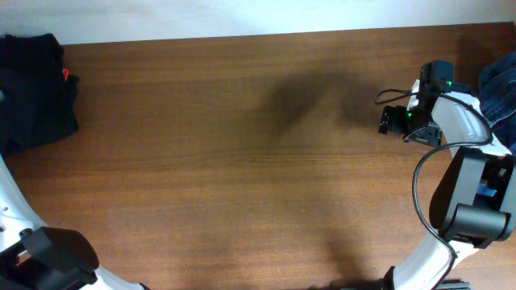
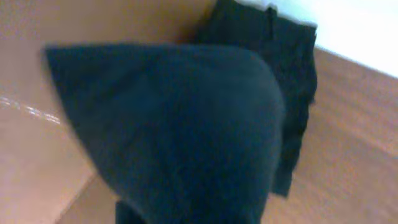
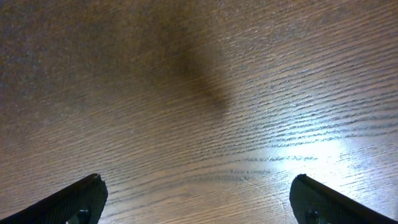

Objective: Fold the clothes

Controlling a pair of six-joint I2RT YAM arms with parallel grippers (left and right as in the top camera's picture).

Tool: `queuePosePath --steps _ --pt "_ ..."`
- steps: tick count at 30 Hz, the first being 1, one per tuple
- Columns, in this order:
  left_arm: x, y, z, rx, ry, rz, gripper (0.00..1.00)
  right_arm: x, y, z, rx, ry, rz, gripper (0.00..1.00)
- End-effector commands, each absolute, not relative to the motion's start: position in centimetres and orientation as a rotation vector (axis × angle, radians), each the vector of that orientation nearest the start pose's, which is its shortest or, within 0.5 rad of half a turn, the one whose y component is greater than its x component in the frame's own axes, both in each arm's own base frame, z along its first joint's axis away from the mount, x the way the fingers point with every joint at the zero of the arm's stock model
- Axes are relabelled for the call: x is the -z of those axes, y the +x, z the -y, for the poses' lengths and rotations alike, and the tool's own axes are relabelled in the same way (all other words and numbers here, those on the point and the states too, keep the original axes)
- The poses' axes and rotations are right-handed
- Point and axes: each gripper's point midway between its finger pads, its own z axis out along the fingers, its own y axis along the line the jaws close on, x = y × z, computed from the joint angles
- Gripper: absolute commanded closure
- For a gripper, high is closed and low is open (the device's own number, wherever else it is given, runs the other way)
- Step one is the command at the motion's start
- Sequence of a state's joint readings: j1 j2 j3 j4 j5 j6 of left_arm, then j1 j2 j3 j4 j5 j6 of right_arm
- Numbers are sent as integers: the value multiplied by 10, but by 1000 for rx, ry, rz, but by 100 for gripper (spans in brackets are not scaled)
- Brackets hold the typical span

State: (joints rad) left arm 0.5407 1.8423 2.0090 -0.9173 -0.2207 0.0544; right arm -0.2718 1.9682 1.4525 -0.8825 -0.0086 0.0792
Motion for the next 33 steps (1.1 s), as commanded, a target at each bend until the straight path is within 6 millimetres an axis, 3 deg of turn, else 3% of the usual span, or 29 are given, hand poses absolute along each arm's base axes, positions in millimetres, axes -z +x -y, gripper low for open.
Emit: queuePosePath --steps 1,6,10,14,20,25,29,33 --pt "-321 417 -266 -426 -627 -2233 100 -57 398 110 8 525 -2889 1" --pt "-324 453 -199 -185 -219 -2263 100 -57 398 110 8 525 -2889 1" --pt "-328 476 -146 -172 85 -2248 100 -57 398 110 8 525 -2889 1" --pt "-329 492 -83 -97 242 -2225 100 -57 398 110 8 525 -2889 1" --pt "-338 506 36 169 247 -2176 100 -57 398 110 8 525 -2889 1" --pt "-331 503 119 389 172 -2203 100 -57 398 110 8 525 -2889 1" --pt "-302 498 176 542 84 -2294 100 -57 398 110 8 525 -2889 1" --pt "-260 498 216 600 68 -2394 100 -57 398 110 8 525 -2889 1"
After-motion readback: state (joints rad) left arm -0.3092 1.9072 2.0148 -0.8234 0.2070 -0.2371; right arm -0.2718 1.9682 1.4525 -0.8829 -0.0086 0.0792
